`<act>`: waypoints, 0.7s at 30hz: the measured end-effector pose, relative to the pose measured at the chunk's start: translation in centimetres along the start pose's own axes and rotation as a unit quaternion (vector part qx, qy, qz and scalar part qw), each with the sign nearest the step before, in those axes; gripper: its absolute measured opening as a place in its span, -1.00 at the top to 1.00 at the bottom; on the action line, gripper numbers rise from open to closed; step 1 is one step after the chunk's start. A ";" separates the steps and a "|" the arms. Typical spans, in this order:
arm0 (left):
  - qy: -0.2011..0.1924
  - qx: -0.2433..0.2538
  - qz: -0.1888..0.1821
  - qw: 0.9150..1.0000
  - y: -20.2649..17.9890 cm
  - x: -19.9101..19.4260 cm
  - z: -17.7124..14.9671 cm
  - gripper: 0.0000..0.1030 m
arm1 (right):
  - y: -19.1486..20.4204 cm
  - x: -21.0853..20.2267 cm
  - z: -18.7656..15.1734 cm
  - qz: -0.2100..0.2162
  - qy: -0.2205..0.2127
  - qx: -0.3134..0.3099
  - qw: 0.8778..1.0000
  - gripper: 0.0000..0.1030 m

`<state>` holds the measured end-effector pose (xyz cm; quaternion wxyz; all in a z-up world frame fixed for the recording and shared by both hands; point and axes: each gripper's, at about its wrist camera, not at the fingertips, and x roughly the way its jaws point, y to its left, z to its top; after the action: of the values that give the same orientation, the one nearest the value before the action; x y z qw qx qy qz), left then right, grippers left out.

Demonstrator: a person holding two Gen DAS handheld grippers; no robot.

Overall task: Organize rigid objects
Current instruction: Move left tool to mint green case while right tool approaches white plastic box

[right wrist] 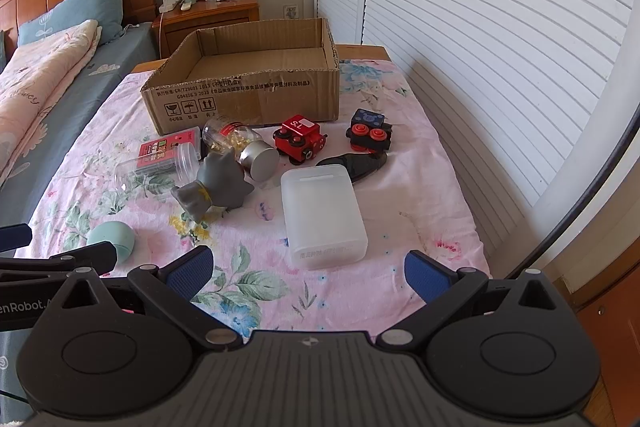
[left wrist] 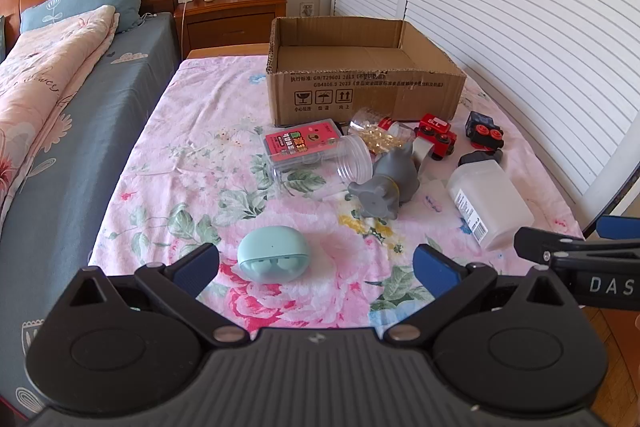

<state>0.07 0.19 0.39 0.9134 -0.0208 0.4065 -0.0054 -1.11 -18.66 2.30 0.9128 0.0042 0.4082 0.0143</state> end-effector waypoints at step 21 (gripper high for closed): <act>-0.009 0.014 -0.001 1.000 -0.2 0.2 0.5 -0.98 | 0.0 0.0 0.5 0.000 -0.007 -0.009 1.000 -1.00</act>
<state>0.56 -0.02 0.57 0.9174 -0.0083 0.3977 -0.0123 -0.78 -18.62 2.63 0.9154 -0.0037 0.4021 0.0174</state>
